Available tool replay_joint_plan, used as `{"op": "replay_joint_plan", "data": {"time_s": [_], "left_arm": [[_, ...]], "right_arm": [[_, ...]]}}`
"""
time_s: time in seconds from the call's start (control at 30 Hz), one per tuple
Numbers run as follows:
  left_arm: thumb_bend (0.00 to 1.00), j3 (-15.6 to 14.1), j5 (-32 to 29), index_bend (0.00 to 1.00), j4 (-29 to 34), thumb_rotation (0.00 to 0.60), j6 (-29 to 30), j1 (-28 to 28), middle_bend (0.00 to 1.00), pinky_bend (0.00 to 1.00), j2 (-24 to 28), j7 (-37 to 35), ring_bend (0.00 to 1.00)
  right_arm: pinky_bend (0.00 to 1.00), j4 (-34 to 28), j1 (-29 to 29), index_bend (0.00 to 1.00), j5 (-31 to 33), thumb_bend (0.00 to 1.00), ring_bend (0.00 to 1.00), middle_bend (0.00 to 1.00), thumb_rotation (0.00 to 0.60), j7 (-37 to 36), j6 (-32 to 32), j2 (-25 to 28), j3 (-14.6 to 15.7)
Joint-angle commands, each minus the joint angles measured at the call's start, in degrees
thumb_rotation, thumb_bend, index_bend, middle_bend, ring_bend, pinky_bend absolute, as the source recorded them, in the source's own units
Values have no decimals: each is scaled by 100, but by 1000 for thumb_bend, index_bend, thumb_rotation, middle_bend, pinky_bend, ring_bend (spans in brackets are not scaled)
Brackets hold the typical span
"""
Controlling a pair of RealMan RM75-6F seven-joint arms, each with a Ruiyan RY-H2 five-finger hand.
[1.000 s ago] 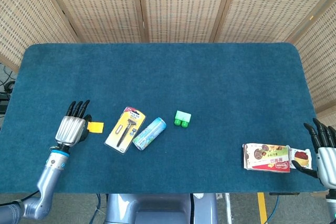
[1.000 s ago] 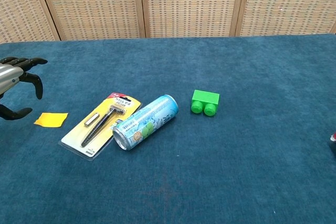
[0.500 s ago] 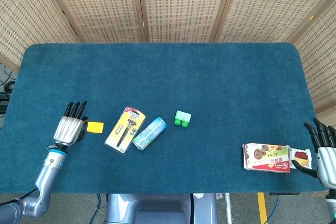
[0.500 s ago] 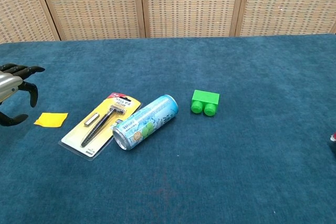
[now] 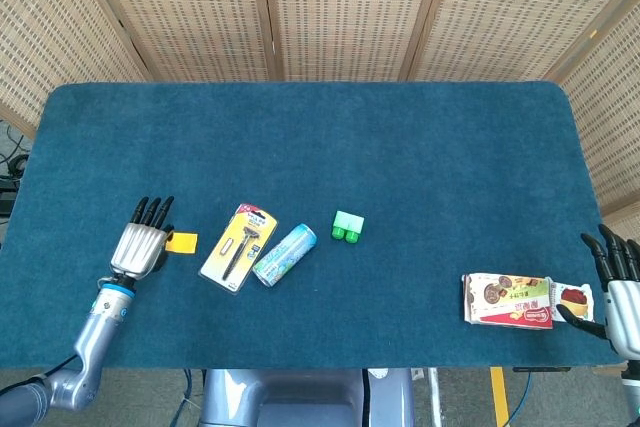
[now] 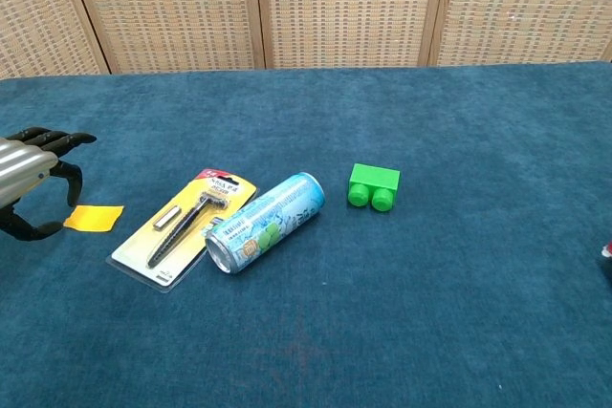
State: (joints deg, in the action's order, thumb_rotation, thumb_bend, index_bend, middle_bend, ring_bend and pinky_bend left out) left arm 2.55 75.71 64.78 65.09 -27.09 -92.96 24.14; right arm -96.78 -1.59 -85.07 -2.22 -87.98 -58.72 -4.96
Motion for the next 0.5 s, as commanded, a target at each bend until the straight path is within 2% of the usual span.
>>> {"op": "replay_joint_plan", "data": {"time_s": [0.03,0.5], "left_arm": [[327,8,10,486,-33,600,-19,-14,0,0,-23,28,0],[328,49,-38,488,-216,600,-207,-66,0,0,-63,114,0]], "right_arm": [[0,3,4,93,3,156,0,0,600,-15,-10,1,-7],[0,42,17,93,4,156,0,0,600,-89,-36,2,-19]]}}
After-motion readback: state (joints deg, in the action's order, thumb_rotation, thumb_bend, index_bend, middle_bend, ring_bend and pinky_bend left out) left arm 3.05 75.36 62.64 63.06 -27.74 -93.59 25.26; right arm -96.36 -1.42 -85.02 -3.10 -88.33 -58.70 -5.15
